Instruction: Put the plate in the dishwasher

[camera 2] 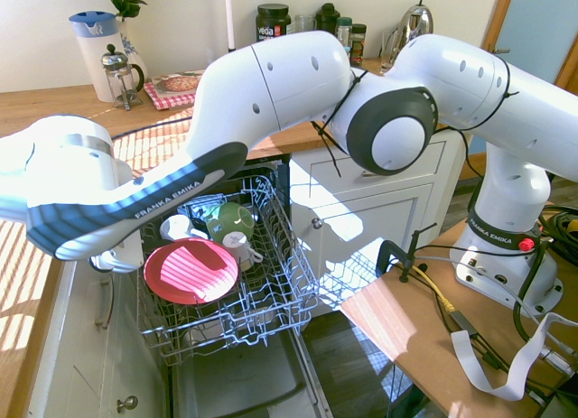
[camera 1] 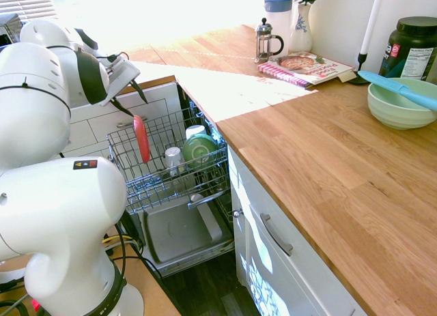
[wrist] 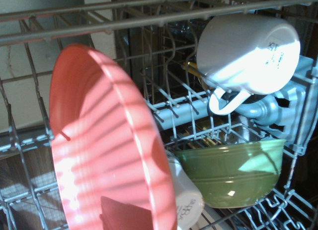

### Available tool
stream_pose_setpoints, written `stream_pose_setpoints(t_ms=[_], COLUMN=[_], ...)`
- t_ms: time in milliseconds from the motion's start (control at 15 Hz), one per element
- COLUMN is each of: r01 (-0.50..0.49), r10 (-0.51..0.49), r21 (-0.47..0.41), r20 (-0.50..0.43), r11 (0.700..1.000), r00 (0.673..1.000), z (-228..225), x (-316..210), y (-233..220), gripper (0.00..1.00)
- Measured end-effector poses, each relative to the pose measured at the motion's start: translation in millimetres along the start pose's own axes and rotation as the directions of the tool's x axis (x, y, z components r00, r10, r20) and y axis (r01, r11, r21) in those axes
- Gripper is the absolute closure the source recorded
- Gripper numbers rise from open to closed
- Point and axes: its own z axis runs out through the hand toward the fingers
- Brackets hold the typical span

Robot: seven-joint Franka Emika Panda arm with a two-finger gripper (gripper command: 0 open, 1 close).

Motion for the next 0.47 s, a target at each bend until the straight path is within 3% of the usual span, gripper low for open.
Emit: stream_pose_setpoints(t_ms=[467], r01=[-0.118], r10=[0.116], r21=[0.117], r20=[0.022], r11=[0.986], r00=[0.993], z=[-36.9], x=[62.4], y=[109.6], gripper=[0.0])
